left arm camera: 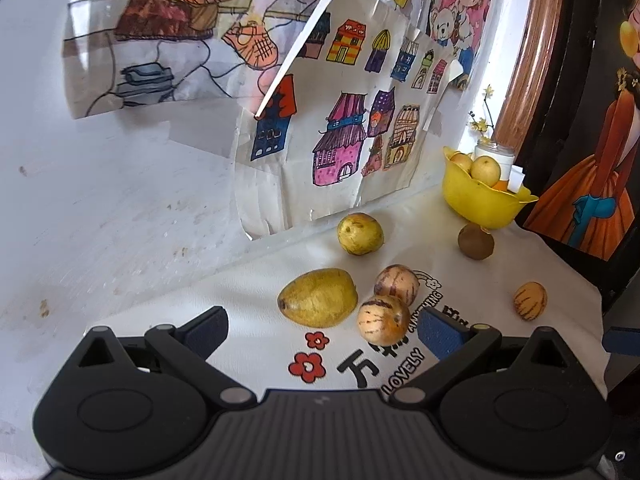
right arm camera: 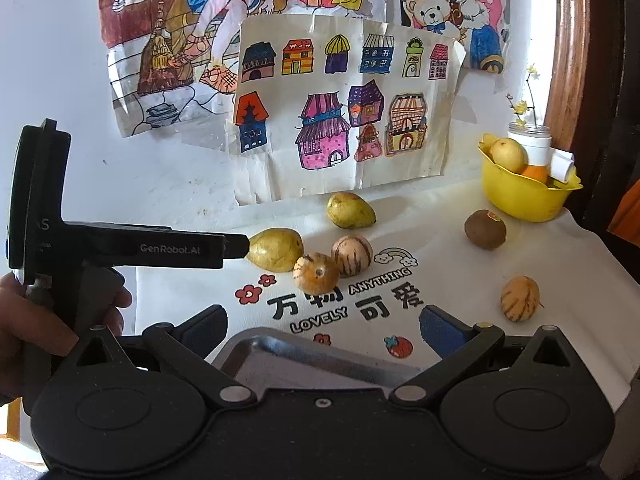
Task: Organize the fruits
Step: 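Move both open tools toward the yellow pears and tan fruits on the cloth, then grasp a large yellow pear with the left tool while the right tool grasps a round tan fruit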
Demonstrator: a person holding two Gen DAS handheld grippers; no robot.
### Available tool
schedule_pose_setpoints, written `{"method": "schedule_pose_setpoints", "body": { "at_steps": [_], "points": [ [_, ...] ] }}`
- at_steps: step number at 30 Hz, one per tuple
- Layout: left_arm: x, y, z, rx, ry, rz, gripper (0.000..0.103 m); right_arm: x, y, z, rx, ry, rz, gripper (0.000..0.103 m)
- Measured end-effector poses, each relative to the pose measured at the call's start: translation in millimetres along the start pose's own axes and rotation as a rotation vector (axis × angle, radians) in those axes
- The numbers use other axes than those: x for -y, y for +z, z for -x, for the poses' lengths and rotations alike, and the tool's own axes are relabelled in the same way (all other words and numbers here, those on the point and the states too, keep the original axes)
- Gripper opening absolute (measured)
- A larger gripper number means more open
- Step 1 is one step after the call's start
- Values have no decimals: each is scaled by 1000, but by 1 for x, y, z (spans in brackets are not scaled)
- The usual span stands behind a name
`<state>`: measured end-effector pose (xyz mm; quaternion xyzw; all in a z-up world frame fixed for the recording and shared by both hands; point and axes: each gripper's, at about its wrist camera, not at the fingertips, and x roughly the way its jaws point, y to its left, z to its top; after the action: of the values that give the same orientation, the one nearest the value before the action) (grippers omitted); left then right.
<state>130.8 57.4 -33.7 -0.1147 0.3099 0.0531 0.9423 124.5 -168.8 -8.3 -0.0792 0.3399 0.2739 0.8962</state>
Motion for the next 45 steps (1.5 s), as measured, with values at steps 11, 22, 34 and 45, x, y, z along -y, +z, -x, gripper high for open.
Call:
{"method": "schedule_pose_setpoints", "body": {
  "at_steps": [11,22,34,45],
  "points": [
    [-3,10,-45,-40,16,-4,102,9,10,-43,-37,29,-10,102],
    [-1,20,-103,-86,7,38,102,25,13,-81,-81,43,-36,102],
    [0,17,-134,-116,26,41,100,32,18,-113,-105,78,-45,102],
    [-1,15,-139,-142,7,56,75,32,19,-116,-108,85,-51,102]
  ]
}}
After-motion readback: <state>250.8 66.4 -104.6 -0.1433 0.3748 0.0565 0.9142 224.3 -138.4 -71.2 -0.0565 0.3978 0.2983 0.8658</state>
